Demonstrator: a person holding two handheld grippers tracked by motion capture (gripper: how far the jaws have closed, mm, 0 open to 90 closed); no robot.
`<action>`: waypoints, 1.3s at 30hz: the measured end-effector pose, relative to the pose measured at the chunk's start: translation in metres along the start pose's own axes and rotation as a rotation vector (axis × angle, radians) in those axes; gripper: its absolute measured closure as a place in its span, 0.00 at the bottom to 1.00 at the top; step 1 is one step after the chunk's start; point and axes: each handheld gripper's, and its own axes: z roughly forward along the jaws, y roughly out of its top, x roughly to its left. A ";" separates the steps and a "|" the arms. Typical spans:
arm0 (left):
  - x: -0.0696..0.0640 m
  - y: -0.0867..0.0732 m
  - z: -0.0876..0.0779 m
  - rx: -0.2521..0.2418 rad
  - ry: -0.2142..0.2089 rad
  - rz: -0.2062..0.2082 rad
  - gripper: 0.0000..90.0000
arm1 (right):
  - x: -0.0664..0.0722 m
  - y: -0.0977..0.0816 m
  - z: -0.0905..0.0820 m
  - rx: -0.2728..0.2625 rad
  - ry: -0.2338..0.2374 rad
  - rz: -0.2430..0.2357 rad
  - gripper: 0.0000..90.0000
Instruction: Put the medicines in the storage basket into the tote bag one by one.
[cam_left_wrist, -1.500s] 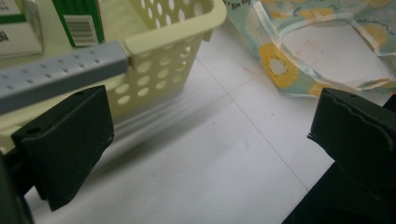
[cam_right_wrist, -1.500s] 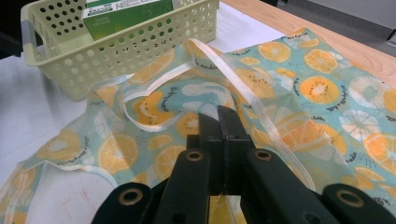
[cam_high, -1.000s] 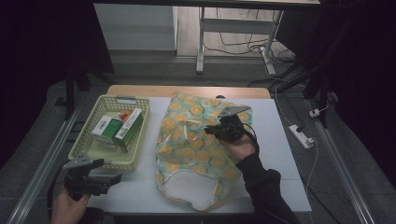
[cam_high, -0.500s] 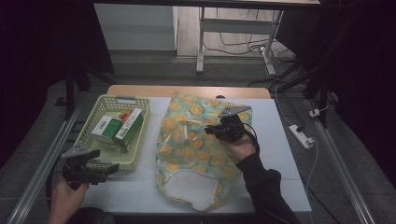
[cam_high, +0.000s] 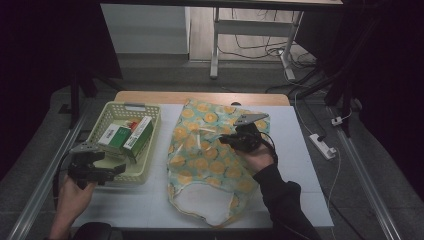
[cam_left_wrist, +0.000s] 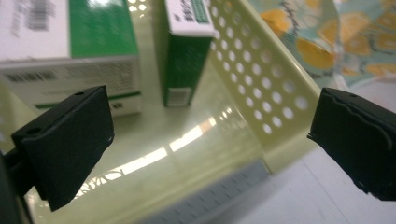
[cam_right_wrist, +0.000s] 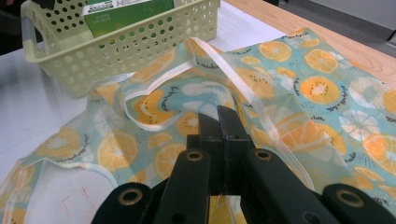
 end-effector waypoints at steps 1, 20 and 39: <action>0.001 0.002 0.001 0.000 0.003 -0.006 0.00 | 0.000 0.000 0.000 0.000 0.000 0.000 1.00; 0.034 0.023 0.016 0.086 0.105 -0.019 0.00 | 0.000 0.000 0.001 0.005 0.000 -0.002 0.99; 0.058 0.049 0.039 0.209 0.200 -0.050 0.00 | 0.000 0.000 0.000 0.005 -0.001 -0.004 1.00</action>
